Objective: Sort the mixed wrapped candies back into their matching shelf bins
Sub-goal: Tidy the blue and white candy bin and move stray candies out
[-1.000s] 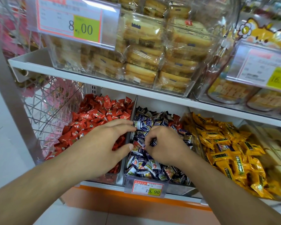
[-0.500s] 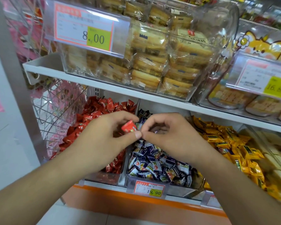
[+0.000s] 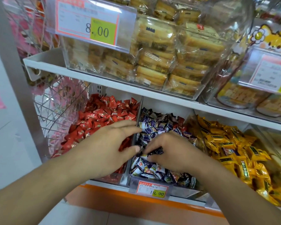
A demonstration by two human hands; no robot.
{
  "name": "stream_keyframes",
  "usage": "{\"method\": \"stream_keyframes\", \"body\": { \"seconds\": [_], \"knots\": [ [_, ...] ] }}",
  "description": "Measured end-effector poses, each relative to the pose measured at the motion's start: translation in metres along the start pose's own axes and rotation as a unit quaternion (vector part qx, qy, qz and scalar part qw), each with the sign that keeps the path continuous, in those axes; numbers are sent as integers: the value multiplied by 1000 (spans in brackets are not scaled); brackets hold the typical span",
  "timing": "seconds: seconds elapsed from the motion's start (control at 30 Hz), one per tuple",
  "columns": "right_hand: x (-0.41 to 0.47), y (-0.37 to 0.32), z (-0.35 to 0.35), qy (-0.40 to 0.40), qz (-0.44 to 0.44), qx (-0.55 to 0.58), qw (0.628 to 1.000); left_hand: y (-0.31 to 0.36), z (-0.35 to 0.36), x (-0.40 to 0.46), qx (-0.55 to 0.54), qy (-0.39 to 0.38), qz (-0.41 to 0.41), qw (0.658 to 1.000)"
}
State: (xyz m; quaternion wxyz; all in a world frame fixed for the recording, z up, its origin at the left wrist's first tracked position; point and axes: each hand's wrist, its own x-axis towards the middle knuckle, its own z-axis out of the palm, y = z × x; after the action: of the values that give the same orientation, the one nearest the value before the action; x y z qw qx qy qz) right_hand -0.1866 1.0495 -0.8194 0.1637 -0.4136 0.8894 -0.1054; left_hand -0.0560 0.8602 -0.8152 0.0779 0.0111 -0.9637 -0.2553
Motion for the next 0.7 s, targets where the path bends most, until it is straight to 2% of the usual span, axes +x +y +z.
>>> {"method": "stream_keyframes", "body": {
  "seconds": [0.13, 0.33, 0.4, 0.53, 0.7],
  "knots": [
    [-3, 10, -10, -35, 16, 9, 999, -9, -1, 1, -11, -12, 5, 1000],
    [-5, 7, -14, -41, 19, -14, 999, -8, -1, 0, -8, -5, 8, 1000],
    [-5, 8, -12, -20, 5, 1, 1000, -8, -1, 0, -8, -6, 8, 1000],
    [1, 5, -1, 74, -10, 12, 997, -5, -1, 0, -4, -6, 8, 1000],
    [10, 2, 12, 20, -23, -16, 999, -4, -1, 0, -3, -5, 6, 1000]
  ]
}}
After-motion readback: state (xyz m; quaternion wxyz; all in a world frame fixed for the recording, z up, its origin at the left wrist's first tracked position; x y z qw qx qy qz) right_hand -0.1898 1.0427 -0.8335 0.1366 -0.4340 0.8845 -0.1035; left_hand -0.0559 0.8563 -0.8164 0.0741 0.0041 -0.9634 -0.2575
